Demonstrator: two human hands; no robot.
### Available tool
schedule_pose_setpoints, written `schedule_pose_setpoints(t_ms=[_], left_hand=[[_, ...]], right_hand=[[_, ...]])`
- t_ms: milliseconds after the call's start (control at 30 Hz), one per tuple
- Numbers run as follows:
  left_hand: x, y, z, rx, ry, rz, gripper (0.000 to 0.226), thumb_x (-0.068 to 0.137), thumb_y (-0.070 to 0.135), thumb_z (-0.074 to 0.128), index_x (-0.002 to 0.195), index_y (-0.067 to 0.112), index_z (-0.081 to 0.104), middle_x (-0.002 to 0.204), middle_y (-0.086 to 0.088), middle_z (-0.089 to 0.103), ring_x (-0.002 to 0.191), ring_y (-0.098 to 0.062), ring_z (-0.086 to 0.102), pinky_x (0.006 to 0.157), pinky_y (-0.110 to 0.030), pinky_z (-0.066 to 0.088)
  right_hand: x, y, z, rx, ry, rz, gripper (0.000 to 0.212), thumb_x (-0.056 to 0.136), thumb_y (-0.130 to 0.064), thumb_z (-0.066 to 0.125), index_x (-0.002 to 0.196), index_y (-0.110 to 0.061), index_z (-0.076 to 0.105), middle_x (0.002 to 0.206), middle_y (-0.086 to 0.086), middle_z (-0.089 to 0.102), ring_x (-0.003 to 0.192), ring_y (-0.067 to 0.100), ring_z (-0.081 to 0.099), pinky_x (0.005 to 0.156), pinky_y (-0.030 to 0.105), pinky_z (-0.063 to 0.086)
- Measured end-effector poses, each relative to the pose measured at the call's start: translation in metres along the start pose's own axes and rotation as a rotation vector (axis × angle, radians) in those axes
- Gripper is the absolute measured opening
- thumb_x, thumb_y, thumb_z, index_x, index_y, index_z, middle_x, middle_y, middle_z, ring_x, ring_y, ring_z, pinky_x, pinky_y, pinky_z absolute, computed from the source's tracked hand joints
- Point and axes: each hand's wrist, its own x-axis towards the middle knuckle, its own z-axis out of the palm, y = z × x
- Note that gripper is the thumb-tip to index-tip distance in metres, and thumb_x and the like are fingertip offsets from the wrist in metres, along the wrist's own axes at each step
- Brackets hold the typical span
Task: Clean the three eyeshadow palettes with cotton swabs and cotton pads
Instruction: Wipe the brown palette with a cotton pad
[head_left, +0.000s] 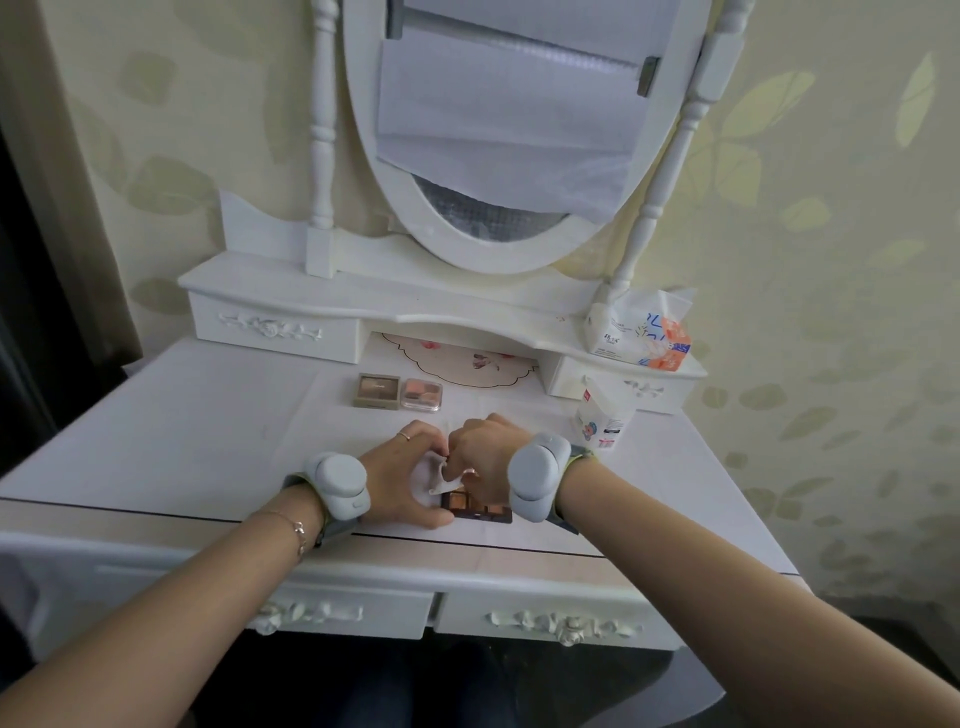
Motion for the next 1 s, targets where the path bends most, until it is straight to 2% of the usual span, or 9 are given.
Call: schedule_pose_setpoints(t_ms=[100, 200, 333, 433, 500, 600, 700, 833, 1000], left_hand=[[-0.001, 0.0, 0.0, 0.001, -0.015, 0.009, 0.066, 0.049, 0.058, 0.06, 0.103, 0.025, 0.042, 0.116, 0.001, 0.042, 0.11, -0.015, 0.047, 0.095, -0.025, 0.039], [-0.001, 0.001, -0.001, 0.007, -0.029, 0.031, 0.087, 0.048, 0.061, 0.062, 0.119, 0.014, 0.044, 0.123, 0.002, 0.039, 0.117, -0.014, 0.044, 0.102, -0.028, 0.036], [-0.005, 0.002, -0.003, 0.047, -0.065, 0.038, 0.118, 0.039, 0.08, 0.062, 0.133, 0.013, 0.034, 0.127, 0.009, 0.029, 0.122, -0.007, 0.036, 0.106, -0.021, 0.03], [-0.007, 0.001, -0.004, 0.073, -0.093, -0.001, 0.134, 0.031, 0.098, 0.039, 0.138, 0.018, 0.027, 0.131, 0.014, 0.022, 0.124, -0.002, 0.03, 0.104, -0.017, 0.025], [-0.007, 0.002, -0.003, 0.07, -0.098, -0.007, 0.134, 0.03, 0.099, 0.038, 0.138, 0.02, 0.029, 0.131, 0.016, 0.021, 0.124, 0.0, 0.028, 0.104, -0.016, 0.023], [-0.007, 0.003, -0.002, 0.069, -0.095, -0.021, 0.122, 0.036, 0.085, 0.055, 0.137, 0.02, 0.034, 0.135, 0.012, 0.025, 0.128, -0.003, 0.031, 0.107, -0.017, 0.023], [-0.007, 0.003, -0.001, 0.054, -0.072, -0.037, 0.102, 0.046, 0.07, 0.052, 0.135, 0.022, 0.038, 0.131, 0.014, 0.027, 0.127, -0.005, 0.035, 0.101, -0.013, 0.023], [-0.007, 0.002, 0.0, 0.032, -0.061, -0.015, 0.095, 0.049, 0.069, 0.053, 0.132, 0.024, 0.041, 0.127, 0.017, 0.028, 0.123, -0.003, 0.038, 0.1, -0.013, 0.025], [-0.007, 0.0, 0.001, 0.051, -0.045, -0.014, 0.091, 0.05, 0.068, 0.055, 0.131, 0.027, 0.042, 0.127, 0.019, 0.029, 0.122, -0.002, 0.04, 0.102, -0.016, 0.03]], right_hand=[[0.0, -0.002, 0.004, 0.041, -0.027, 0.02, 0.031, 0.088, -0.023, 0.053, 0.116, -0.031, 0.063, 0.122, -0.002, 0.057, 0.119, 0.025, 0.046, 0.104, 0.037, 0.036], [-0.004, -0.005, 0.005, 0.087, -0.057, 0.018, 0.031, 0.086, -0.022, 0.054, 0.114, -0.03, 0.065, 0.12, -0.003, 0.061, 0.114, 0.026, 0.051, 0.1, 0.04, 0.04], [-0.016, -0.005, 0.001, 0.258, -0.022, 0.011, 0.021, 0.081, -0.019, 0.056, 0.097, -0.016, 0.07, 0.089, 0.004, 0.067, 0.083, 0.027, 0.059, 0.085, 0.036, 0.05], [-0.029, 0.0, -0.007, 0.467, 0.12, 0.047, 0.021, 0.082, -0.017, 0.058, 0.097, -0.014, 0.073, 0.079, 0.015, 0.063, 0.068, 0.021, 0.048, 0.07, 0.029, 0.045], [-0.038, 0.003, -0.009, 0.542, 0.174, 0.061, 0.02, 0.083, -0.017, 0.059, 0.095, -0.013, 0.074, 0.081, 0.018, 0.064, 0.067, 0.018, 0.045, 0.065, 0.027, 0.041], [-0.044, 0.003, -0.001, 0.551, 0.14, 0.063, 0.023, 0.079, -0.021, 0.058, 0.093, -0.012, 0.075, 0.074, 0.015, 0.061, 0.065, 0.021, 0.044, 0.062, 0.026, 0.038], [-0.044, 0.0, 0.011, 0.548, 0.155, 0.075, 0.021, 0.081, -0.018, 0.061, 0.096, -0.012, 0.074, 0.088, 0.017, 0.066, 0.077, 0.03, 0.053, 0.071, 0.028, 0.041], [-0.044, -0.001, 0.02, 0.544, 0.19, 0.062, 0.022, 0.084, -0.009, 0.061, 0.102, -0.011, 0.073, 0.101, 0.01, 0.067, 0.081, 0.018, 0.049, 0.072, 0.018, 0.031], [-0.049, 0.002, 0.021, 0.514, 0.228, 0.008, 0.021, 0.083, -0.009, 0.06, 0.1, -0.01, 0.074, 0.1, 0.01, 0.066, 0.082, 0.023, 0.053, 0.073, 0.021, 0.034]])
